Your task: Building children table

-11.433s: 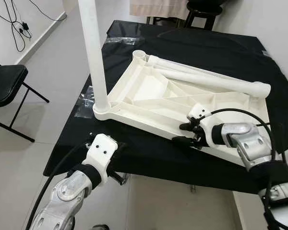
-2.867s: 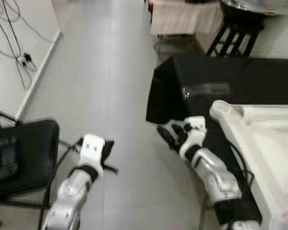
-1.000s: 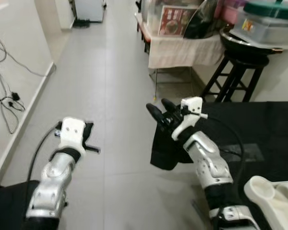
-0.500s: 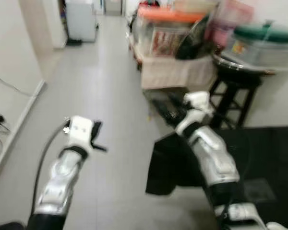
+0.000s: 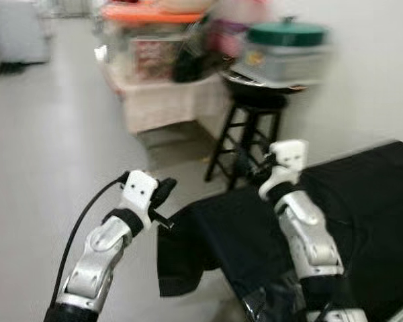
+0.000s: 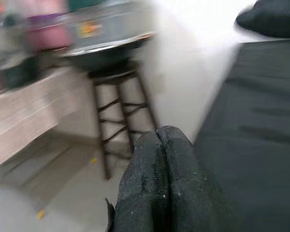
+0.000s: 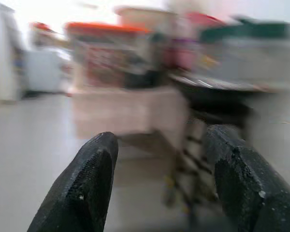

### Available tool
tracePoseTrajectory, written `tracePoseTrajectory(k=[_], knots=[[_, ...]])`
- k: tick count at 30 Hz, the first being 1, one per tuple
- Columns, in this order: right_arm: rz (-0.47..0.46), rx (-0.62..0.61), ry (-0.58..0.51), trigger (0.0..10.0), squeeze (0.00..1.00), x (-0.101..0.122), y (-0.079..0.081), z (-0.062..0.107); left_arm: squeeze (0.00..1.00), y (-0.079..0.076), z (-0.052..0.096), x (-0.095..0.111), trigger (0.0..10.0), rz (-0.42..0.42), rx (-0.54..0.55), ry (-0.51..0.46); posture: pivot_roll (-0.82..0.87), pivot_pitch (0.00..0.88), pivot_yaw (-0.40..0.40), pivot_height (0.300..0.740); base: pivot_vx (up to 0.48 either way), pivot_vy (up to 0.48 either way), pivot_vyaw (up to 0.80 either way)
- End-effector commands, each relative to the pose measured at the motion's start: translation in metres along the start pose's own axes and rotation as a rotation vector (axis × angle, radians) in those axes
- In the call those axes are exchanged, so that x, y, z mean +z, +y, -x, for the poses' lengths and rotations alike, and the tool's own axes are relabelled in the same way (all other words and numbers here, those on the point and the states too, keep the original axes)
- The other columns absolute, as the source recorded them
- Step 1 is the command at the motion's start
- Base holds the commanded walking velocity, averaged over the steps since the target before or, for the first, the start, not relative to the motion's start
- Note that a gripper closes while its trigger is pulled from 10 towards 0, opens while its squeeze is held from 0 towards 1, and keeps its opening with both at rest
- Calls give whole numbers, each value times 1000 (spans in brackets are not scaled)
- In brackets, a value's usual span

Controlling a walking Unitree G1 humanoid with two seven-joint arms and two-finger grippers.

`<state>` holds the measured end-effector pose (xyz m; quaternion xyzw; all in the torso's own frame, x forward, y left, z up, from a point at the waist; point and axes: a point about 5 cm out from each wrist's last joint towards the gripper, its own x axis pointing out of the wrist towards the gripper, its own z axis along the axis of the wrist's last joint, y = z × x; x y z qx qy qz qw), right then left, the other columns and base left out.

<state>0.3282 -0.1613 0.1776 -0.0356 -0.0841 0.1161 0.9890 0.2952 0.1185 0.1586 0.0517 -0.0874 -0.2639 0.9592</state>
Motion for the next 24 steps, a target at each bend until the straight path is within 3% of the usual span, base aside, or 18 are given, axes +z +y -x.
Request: tracePoseTrajectory(k=[1, 10, 24], knots=[[31, -18, 34, 10000, 0, -4, 5, 0, 0, -2, 0, 2, 10000, -12, -20, -12, 51, 0, -45, 740, 0, 0, -800], [53, -46, 71, 10000, 0, -12, 16, -5, 0, 3, 2, 2, 10000, -36, 17, -3, 58, 0, -49, 740, 0, 0, -800], [98, -83, 49, 10000, 0, -1, 8, -16, 0, 16, 3, -6, 10000, -49, 140, 48, 50, 0, -47, 740, 0, 0, -800]])
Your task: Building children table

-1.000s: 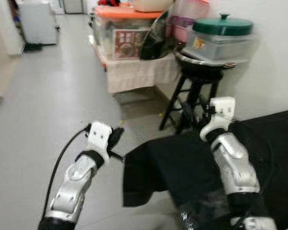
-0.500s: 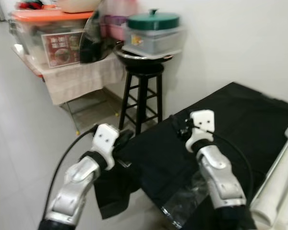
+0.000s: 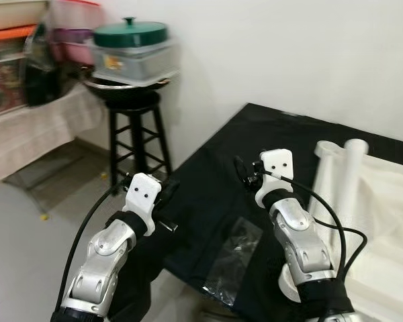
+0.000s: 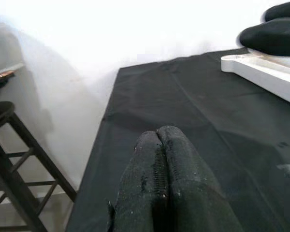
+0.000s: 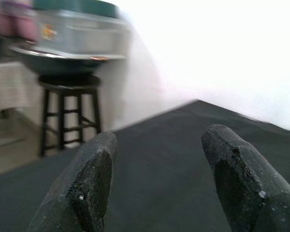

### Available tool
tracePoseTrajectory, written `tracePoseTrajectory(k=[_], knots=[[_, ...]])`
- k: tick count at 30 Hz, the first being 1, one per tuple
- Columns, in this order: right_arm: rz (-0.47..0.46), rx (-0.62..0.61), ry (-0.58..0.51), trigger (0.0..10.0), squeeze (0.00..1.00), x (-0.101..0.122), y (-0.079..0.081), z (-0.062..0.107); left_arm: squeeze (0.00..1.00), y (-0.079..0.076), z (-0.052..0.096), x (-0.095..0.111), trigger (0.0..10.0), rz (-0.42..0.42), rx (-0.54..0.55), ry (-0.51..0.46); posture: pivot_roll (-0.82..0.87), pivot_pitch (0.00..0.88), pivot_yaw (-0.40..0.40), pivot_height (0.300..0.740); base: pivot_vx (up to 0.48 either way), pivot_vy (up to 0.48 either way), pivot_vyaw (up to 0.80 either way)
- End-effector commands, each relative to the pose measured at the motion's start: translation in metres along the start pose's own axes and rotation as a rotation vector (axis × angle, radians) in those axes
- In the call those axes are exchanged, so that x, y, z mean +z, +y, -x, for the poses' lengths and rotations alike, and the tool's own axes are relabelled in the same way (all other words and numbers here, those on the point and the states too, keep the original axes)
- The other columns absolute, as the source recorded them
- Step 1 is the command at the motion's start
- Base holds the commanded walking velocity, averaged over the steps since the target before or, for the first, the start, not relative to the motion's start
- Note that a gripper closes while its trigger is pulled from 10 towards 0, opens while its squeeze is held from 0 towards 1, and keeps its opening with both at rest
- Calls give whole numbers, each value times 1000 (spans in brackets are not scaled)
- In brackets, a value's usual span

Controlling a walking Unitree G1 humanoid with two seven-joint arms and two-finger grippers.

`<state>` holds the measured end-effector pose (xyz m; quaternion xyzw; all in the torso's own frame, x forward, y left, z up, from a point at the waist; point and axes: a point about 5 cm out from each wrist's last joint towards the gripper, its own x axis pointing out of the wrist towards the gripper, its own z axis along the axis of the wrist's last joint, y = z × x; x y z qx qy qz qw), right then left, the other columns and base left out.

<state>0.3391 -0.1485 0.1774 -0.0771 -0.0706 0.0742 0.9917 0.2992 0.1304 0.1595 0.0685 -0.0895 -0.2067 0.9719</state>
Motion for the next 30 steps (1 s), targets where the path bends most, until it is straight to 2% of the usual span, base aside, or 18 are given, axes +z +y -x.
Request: tracePoseTrajectory(k=[1, 9, 30], knots=[[12, -8, 9, 10000, 0, 1, -2, -3, 0, 4, 0, -5, 10000, -9, 26, 35, 50, 0, -47, 740, 0, 0, -800], [18, 23, 1, 10000, 0, 4, 3, -8, 0, 6, 0, -5, 10000, -12, 68, 33, 49, 0, -50, 740, 0, 0, -800], [15, 95, 1, 10000, 0, 5, 22, -12, 0, 1, -1, -7, 10000, -13, 70, 37, 36, 0, -53, 740, 0, 0, -800]])
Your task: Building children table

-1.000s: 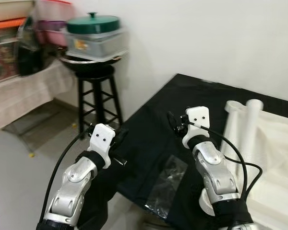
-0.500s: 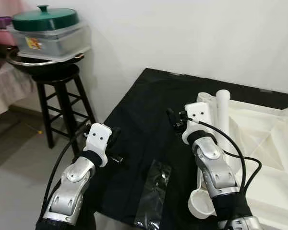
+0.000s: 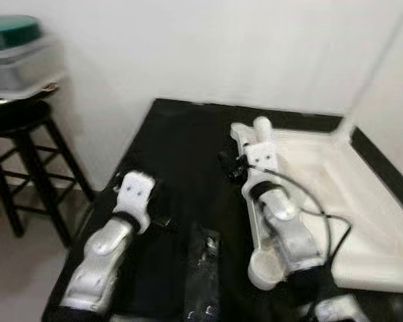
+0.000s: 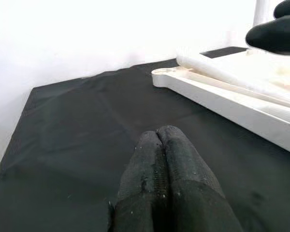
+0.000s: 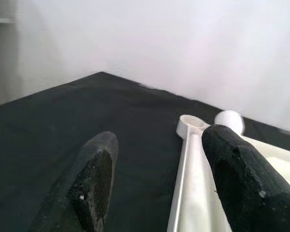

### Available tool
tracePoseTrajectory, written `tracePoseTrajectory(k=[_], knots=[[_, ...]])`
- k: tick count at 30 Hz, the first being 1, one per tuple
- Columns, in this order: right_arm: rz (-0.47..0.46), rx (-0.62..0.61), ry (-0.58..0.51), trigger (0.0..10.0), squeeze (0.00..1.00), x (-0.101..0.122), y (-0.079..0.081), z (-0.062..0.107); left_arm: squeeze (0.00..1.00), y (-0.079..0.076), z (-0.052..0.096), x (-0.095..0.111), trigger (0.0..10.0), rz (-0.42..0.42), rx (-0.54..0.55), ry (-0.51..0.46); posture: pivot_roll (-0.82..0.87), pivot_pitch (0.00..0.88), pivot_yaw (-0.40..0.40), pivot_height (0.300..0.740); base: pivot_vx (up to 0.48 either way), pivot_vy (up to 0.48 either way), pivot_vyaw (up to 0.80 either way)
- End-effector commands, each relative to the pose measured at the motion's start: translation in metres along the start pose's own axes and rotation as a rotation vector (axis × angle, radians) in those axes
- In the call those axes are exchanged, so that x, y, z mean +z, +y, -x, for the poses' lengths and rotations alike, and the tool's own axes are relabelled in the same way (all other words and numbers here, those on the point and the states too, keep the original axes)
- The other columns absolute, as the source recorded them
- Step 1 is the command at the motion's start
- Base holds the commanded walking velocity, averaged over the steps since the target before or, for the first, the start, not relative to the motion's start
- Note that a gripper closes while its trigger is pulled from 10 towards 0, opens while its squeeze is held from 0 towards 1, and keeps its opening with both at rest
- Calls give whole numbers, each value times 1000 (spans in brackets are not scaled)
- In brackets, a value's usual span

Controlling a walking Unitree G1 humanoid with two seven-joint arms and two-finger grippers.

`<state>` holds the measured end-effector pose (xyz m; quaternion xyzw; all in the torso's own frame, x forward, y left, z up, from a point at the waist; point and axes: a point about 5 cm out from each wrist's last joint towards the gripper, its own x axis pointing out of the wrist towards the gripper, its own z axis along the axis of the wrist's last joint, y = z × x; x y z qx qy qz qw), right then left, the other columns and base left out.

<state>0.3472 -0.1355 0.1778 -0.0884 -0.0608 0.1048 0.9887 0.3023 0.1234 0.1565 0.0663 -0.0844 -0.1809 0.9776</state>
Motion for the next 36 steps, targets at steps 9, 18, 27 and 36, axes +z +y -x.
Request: tracePoseTrajectory(k=[9, 18, 27, 36], knots=[[-3, 65, -15, 10000, 0, 3, 16, -2, 0, 7, 4, -4, 10000, -13, 20, 22, 36, 0, -54, 740, 0, 0, -763], [21, 120, -43, 10000, 0, 5, 24, 0, 0, 6, 3, -3, 10000, -14, 24, 20, 33, 0, -54, 740, 0, 0, -104], [70, 141, -36, 10000, 0, 3, 21, 1, 0, 10, 4, -3, 10000, -16, 41, 20, 31, 7, -59, 740, 0, 0, 0], [614, 246, 14, 10000, 0, -2, -11, -2, 0, 19, 9, 0, 10000, -30, 60, 23, 49, 29, -56, 740, 0, 0, 0]])
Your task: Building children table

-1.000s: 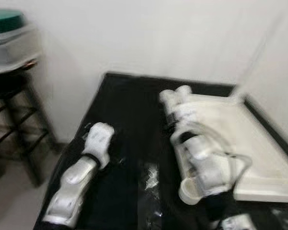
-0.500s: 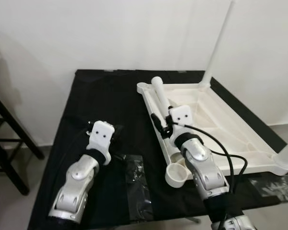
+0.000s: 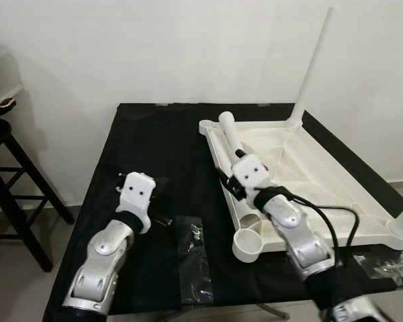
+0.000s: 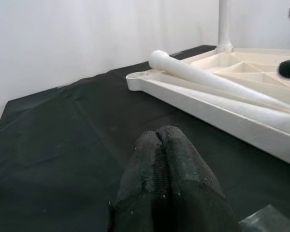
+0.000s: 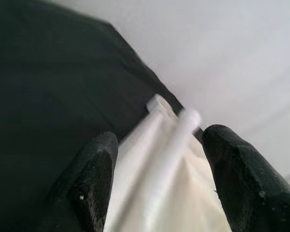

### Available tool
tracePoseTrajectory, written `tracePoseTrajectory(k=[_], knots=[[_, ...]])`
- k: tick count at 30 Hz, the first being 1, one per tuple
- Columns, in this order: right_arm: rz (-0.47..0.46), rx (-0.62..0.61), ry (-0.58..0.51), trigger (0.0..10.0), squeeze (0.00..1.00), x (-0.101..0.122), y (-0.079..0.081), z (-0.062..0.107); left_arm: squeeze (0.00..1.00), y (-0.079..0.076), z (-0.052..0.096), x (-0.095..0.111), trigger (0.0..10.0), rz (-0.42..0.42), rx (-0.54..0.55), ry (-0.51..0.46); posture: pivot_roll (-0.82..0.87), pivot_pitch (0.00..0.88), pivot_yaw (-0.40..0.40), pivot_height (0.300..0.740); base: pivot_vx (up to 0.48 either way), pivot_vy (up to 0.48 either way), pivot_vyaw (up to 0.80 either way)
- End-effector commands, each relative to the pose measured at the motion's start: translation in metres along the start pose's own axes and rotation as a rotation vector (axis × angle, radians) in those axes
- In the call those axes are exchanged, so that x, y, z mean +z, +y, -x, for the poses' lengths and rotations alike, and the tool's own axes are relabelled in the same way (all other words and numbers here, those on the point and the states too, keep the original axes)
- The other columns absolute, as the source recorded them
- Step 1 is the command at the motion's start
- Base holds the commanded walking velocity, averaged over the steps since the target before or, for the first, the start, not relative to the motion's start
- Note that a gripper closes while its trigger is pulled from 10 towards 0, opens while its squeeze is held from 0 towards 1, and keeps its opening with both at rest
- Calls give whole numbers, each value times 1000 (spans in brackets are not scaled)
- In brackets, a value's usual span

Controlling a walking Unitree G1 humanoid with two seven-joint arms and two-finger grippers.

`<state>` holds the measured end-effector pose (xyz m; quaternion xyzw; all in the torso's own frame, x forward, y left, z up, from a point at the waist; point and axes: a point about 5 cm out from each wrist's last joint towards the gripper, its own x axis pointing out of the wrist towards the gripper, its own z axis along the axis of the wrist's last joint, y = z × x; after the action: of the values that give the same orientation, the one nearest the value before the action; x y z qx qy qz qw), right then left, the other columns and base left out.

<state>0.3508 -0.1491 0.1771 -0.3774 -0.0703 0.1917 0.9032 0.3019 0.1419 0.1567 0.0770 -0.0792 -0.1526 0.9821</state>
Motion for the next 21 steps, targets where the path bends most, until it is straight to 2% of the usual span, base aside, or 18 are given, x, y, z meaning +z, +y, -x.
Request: tracePoseTrajectory(k=[1, 6, 10, 11, 12, 14, 17, 19, 20, 21], knots=[[27, 17, -5, 10000, 0, 2, 1, -2, 0, 2, 2, 1, 10000, -6, 6, 4, 49, 29, -56, 740, 0, 0, 0], [31, 21, 10, 10000, 0, 3, -7, -1, 0, 2, 5, 0, 10000, -6, 5, 9, 45, 42, -60, 740, 0, 0, 0], [104, 92, 19, 10000, 0, 8, -3, 1, 0, -3, 7, -1, 10000, -7, -12, 15, 47, 56, -67, 740, 0, 0, 0], [144, 158, 15, 10000, 0, 11, -1, 4, 0, -5, 8, -1, 10000, -8, -23, 16, 46, 62, -68, 740, 0, 0, 0], [144, 158, 15, 10000, 0, 11, -1, 4, 0, -5, 8, -1, 10000, -8, -23, 16, 46, 62, -68, 740, 0, 0, 0], [212, 301, -15, 10000, 0, 20, -3, 16, 0, -10, 9, -1, 10000, -9, -53, 17, 41, 71, -75, 740, 0, 0, 0], [212, 366, -33, 10000, 0, 24, -6, 24, 0, -12, 10, -2, 10000, -9, -66, 18, 33, 73, -78, 740, 0, 0, 0], [196, 495, -60, 10000, 0, 31, -10, 40, 0, -16, 11, -2, 10000, -10, -83, 20, 26, 76, -80, 740, 0, 0, 0], [196, 495, -60, 10000, 0, 31, -10, 40, 0, -16, 11, -2, 10000, -10, -83, 20, 26, 76, -80, 740, 0, 0, 0], [193, 561, -61, 10000, 0, 33, -14, 51, 0, -18, 12, -3, 10000, -9, -90, 21, 14, 82, -79, 740, 0, 0, 0]])
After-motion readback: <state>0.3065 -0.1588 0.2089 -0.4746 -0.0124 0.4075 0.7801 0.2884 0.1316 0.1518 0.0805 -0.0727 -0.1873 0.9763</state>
